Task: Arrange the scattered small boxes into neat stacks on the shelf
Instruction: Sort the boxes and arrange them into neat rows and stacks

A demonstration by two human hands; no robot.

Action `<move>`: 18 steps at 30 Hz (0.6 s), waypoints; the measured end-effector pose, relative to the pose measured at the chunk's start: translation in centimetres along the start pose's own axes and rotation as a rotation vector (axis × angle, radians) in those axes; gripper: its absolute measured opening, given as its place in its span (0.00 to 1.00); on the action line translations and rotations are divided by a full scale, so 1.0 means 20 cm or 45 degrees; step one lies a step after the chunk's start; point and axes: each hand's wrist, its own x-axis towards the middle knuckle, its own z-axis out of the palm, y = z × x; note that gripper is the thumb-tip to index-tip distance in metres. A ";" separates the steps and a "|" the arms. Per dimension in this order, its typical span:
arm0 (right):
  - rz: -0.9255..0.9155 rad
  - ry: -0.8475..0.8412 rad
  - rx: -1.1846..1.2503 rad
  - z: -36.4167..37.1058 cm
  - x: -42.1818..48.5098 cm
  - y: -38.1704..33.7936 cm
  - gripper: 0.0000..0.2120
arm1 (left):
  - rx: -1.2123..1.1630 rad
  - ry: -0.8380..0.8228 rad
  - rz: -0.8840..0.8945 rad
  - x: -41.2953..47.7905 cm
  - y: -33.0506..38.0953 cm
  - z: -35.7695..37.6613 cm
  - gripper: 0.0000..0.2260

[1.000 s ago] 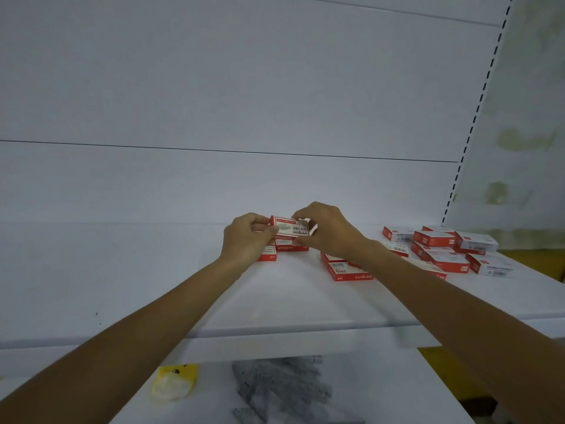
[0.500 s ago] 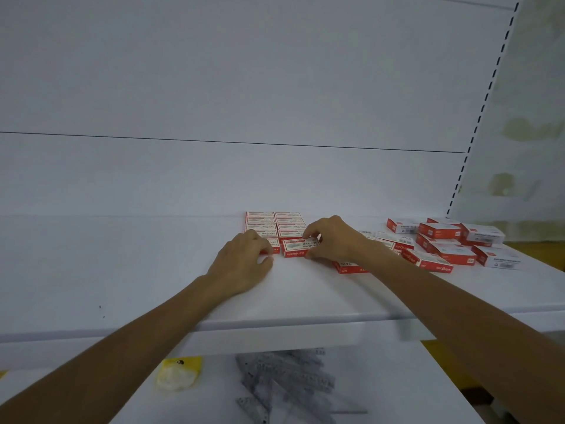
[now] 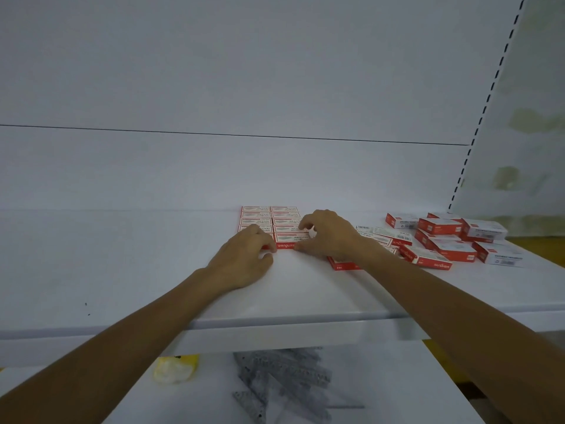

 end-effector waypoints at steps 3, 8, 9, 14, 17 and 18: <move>-0.008 0.076 0.119 -0.05 -0.01 0.08 0.20 | -0.036 0.041 0.042 0.04 0.06 0.03 0.10; 0.072 0.096 0.117 -0.18 -0.02 0.30 0.16 | -0.120 0.065 0.080 0.15 0.19 0.09 0.09; 0.095 0.075 0.102 -0.21 -0.03 0.35 0.15 | -0.140 0.071 0.087 0.18 0.22 0.11 0.08; 0.198 0.060 0.116 -0.28 -0.08 0.55 0.13 | -0.174 0.025 0.115 0.28 0.38 0.19 0.09; 0.222 0.007 0.111 -0.30 -0.09 0.63 0.13 | -0.170 0.009 0.117 0.33 0.46 0.23 0.10; 0.227 -0.020 0.119 -0.31 -0.09 0.65 0.13 | -0.159 0.002 0.110 0.35 0.48 0.24 0.10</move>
